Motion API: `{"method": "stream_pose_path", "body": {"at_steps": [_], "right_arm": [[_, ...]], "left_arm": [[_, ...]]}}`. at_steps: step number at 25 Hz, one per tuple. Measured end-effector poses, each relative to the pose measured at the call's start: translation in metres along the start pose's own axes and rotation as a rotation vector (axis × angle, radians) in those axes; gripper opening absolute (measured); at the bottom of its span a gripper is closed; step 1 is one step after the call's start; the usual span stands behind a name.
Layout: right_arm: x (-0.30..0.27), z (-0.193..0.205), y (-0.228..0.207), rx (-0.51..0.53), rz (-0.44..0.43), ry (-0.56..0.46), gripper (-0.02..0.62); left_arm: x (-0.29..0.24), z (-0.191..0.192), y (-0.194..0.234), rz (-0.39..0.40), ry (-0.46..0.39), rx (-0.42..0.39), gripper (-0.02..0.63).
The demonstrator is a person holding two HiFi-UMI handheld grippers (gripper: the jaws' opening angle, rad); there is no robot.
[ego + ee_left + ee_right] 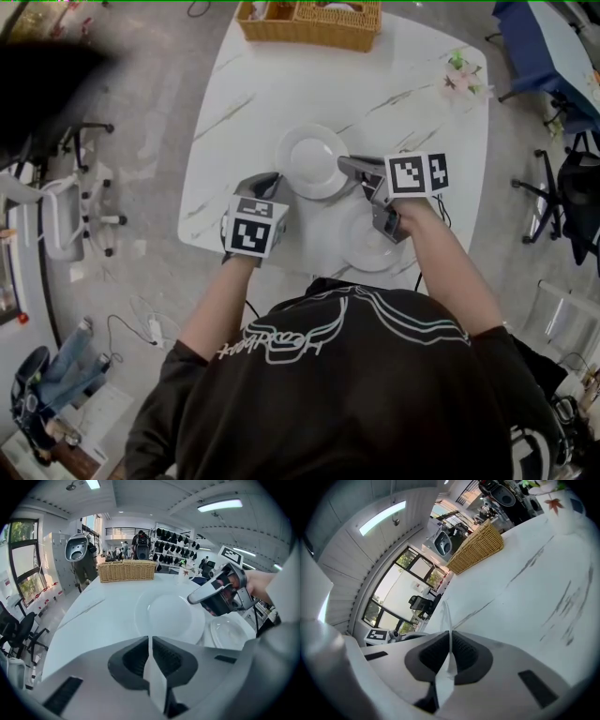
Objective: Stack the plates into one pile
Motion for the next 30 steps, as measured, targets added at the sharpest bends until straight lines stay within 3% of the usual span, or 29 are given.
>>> {"method": "stream_pose_path", "body": {"at_steps": [14,22,30], "right_arm": [[0.062,0.042,0.035,-0.079,0.002,-0.242,0.038],[0.123,0.090,0.049,-0.128,0.018,-0.376,0.038],[0.154,0.142,0.047,-0.190,0.050,-0.440,0.038]], "left_arm": [[0.059,0.017,-0.035,0.075,-0.087,-0.048,0.044],[0.080,0.022,-0.074,0.161,-0.114,-0.123,0.044],[0.087,0.035,-0.102,0.230,-0.109,-0.179,0.044]]}}
Point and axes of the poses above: the fingertips, and each gripper's own axes: x backward along the fingers, y to its left, z out of its underside, the point moved 9 cm from there along x, backward along the fingers, and after that the axes turned 1 degree about -z, right-handed, at the moved point
